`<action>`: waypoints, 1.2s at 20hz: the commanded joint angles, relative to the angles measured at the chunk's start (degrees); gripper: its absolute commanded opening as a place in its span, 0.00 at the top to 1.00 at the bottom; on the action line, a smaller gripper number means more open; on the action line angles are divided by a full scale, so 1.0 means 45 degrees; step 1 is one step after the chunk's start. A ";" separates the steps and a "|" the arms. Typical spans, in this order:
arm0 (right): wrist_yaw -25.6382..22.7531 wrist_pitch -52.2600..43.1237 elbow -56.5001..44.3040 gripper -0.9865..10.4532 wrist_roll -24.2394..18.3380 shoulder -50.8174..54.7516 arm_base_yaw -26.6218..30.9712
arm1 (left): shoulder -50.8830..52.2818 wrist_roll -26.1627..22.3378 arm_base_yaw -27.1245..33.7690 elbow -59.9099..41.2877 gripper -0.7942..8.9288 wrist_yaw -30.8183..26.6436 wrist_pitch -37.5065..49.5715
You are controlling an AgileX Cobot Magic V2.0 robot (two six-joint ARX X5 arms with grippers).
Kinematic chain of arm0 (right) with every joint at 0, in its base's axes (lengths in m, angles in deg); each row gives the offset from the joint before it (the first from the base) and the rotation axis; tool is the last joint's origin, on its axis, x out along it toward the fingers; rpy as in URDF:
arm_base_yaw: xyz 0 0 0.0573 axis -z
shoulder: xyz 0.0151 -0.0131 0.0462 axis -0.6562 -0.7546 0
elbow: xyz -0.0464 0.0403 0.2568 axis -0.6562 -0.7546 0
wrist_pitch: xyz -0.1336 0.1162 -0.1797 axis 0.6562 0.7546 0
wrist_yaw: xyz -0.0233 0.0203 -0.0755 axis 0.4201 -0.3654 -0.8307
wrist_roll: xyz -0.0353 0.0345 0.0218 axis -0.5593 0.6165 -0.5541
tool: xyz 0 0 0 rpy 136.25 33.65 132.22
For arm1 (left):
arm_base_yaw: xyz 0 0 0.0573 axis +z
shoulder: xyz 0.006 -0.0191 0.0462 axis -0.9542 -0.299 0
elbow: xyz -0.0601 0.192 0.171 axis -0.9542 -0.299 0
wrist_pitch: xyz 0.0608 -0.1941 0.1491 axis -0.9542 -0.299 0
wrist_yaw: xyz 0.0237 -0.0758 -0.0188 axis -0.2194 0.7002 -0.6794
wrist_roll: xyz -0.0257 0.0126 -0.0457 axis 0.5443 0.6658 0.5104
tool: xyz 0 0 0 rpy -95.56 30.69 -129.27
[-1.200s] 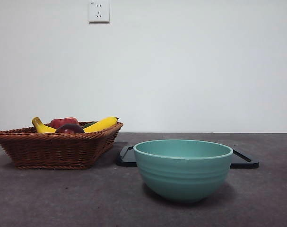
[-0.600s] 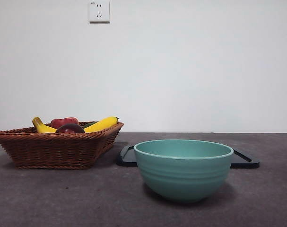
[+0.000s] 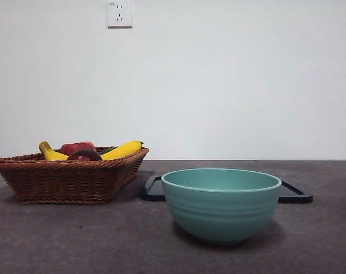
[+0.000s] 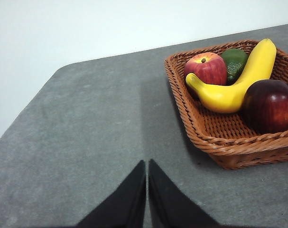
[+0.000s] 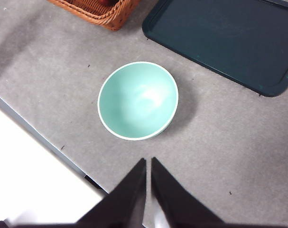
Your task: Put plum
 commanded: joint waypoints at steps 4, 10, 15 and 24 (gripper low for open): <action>-0.0709 -0.1224 0.0034 0.91 -0.1341 0.0520 0.1127 | 0.0024 0.0083 0.0034 -0.0267 0.91 -0.0044 -0.0102; -0.0729 -0.6339 -0.3045 0.91 -0.2336 0.3366 0.5362 | 0.0024 0.0083 0.0034 -0.0267 0.91 -0.0044 -0.0107; -0.0777 -1.0613 -0.7276 0.91 -0.3206 0.6076 0.6645 | 0.0024 0.0083 0.0034 -0.0262 0.91 -0.0044 -0.0107; -0.1783 -1.2857 -1.0962 0.91 -0.3201 0.8330 0.7174 | 0.0024 0.0083 0.0034 -0.0262 0.91 -0.0044 -0.0107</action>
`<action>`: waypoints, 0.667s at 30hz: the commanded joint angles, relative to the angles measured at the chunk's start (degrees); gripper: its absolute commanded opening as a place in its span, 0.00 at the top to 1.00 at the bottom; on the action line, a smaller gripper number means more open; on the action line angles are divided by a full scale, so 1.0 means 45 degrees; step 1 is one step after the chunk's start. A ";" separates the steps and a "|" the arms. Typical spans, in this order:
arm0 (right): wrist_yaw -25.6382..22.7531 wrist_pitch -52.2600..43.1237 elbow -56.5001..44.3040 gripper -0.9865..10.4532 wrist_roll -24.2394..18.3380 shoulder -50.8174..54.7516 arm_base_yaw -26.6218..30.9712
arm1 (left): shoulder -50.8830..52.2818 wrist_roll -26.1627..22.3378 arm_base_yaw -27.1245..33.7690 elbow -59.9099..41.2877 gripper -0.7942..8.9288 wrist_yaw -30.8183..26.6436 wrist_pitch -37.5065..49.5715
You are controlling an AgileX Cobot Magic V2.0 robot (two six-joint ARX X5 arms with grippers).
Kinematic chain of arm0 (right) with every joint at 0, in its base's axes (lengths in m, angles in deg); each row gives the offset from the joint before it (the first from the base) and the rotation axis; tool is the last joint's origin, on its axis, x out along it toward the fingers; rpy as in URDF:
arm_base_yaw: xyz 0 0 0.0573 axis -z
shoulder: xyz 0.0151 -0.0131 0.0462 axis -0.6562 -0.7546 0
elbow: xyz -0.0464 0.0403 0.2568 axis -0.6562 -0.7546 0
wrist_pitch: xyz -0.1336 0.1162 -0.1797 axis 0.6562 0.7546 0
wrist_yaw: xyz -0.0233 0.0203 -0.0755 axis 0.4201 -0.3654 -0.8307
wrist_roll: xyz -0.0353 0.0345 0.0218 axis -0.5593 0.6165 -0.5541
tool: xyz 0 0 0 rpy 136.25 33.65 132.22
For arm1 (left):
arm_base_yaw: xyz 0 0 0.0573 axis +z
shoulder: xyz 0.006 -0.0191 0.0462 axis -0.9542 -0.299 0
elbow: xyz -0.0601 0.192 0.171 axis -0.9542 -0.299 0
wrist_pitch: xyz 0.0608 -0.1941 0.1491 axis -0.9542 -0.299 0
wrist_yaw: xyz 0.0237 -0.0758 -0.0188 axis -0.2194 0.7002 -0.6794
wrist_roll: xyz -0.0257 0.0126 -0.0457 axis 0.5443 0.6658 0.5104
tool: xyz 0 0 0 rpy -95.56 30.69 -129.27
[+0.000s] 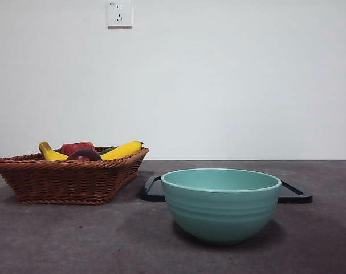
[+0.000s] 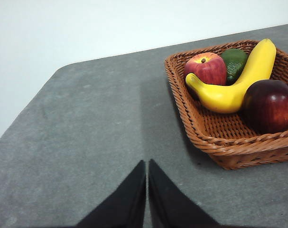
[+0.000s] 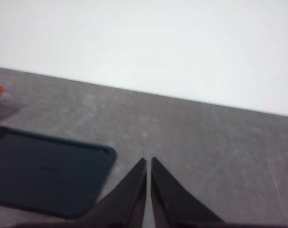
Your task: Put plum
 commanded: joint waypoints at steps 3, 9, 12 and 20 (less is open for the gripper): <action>-0.0170 -0.0291 -0.0801 0.91 -0.0097 0.0680 0.0219 | 0.0024 0.0083 0.0029 -0.0262 0.91 -0.0044 -0.0107; -0.0170 -0.0296 -0.1603 0.91 -0.0083 0.1214 0.0301 | 0.0024 0.0083 0.0029 -0.0262 0.91 -0.0044 -0.0107; -0.0170 0.0219 -0.1734 0.91 -0.0049 0.1462 0.0325 | 0.0024 0.0083 0.0029 -0.0262 0.91 -0.0044 -0.0112; -0.0452 0.1627 -0.1729 0.91 -0.0044 0.1540 0.0355 | 0.0024 0.0083 0.0029 -0.0262 0.91 -0.0044 -0.0107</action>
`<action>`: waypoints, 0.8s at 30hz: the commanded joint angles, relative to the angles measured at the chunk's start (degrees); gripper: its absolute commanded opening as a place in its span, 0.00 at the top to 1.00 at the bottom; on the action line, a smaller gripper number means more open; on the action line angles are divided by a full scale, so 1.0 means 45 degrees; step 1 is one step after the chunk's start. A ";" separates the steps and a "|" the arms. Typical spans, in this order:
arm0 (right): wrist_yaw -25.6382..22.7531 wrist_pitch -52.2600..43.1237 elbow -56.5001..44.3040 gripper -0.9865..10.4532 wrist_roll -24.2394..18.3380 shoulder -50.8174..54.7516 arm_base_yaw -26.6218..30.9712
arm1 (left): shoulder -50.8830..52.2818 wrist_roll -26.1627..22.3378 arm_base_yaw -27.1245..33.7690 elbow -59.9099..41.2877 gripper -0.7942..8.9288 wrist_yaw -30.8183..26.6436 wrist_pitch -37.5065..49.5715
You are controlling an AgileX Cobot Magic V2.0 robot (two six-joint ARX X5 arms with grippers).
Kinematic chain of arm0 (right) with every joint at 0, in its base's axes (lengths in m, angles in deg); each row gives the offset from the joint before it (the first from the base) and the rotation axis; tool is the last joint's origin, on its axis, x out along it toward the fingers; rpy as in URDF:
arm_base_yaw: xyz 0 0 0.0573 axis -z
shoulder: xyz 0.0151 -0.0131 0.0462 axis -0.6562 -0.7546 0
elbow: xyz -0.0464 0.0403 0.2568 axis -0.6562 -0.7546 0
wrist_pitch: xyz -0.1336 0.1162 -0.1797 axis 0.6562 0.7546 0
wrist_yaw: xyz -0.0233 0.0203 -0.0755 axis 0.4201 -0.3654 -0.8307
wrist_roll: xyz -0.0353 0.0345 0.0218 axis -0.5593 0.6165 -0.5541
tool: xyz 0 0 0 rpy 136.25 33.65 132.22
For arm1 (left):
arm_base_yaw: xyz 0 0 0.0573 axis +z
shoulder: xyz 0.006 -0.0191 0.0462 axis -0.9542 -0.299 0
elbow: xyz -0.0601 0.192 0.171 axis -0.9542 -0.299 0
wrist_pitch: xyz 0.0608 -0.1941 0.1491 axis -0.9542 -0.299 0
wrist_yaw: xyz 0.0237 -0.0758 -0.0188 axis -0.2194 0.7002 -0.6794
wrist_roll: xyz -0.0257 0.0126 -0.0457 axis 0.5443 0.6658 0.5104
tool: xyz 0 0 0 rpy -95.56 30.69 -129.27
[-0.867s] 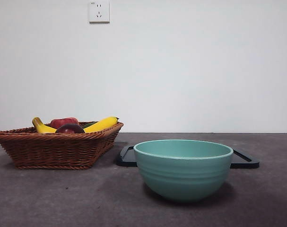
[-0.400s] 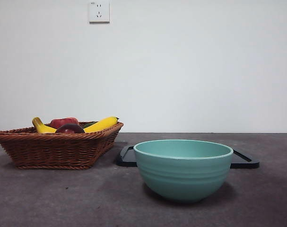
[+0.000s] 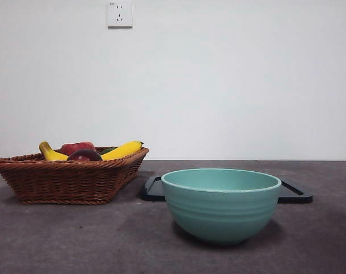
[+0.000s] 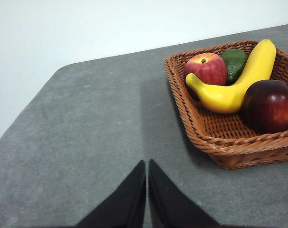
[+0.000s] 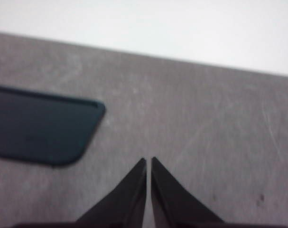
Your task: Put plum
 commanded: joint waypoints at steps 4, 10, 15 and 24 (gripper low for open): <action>-0.0141 0.0199 -0.0063 0.91 0.0015 0.0029 0.0039 | 0.0024 0.0083 0.0029 -0.0262 0.91 -0.0044 -0.0112; -0.0136 -0.0073 -0.0058 0.91 0.0015 0.0029 0.0039 | 0.0024 0.0083 0.0029 -0.0262 0.91 -0.0044 -0.0112; -0.0136 -0.0058 -0.0058 0.91 0.0015 0.0029 0.0039 | 0.0024 0.0083 0.0029 -0.0262 0.91 -0.0044 -0.0112; -0.0136 -0.0058 -0.0058 0.91 0.0015 0.0029 0.0039 | 0.0024 0.0083 0.0029 -0.0262 0.91 -0.0044 -0.0112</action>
